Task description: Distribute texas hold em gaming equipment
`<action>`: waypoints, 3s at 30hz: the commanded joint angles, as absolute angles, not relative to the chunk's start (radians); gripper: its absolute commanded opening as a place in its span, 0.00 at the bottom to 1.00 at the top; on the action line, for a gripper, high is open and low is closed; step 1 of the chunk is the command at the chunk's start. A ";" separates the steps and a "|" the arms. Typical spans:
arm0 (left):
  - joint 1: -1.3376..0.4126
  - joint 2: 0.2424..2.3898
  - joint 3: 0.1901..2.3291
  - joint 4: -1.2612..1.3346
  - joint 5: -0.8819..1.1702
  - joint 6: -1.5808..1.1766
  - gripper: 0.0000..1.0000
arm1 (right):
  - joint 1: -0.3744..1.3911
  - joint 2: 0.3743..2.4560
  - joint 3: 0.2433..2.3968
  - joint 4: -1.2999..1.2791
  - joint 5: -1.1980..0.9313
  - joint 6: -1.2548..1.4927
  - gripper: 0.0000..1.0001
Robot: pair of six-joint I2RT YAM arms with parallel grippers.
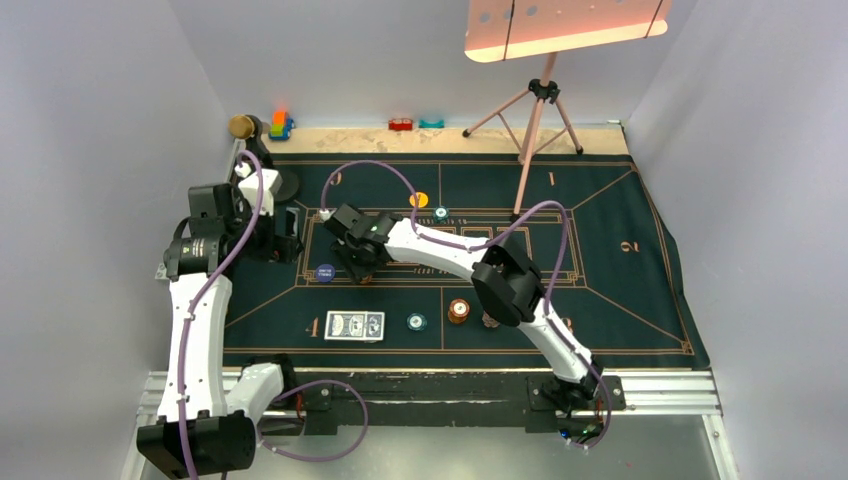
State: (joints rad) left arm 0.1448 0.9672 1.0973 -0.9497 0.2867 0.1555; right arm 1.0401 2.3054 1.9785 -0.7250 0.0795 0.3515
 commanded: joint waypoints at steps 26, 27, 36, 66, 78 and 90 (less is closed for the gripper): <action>0.155 0.947 1.113 -0.943 0.325 0.155 1.00 | 1.058 2.365 2.078 -0.719 0.083 0.365 0.64; 0.155 0.946 1.114 -0.944 0.327 0.156 1.00 | 1.057 2.360 2.084 -0.726 0.087 0.362 0.64; 0.154 0.945 1.140 -0.958 0.316 0.170 1.00 | 1.025 2.148 2.001 -0.797 0.190 0.335 0.67; 0.153 0.933 1.138 -1.028 0.376 0.264 1.00 | 0.979 1.548 1.096 -0.693 0.220 0.435 0.94; 0.153 0.936 1.135 -1.023 0.366 0.273 1.00 | 0.961 1.591 1.056 -0.655 0.190 0.424 0.76; 0.153 0.938 1.136 -1.017 0.357 0.273 1.00 | 0.956 1.615 1.034 -0.643 0.173 0.420 0.65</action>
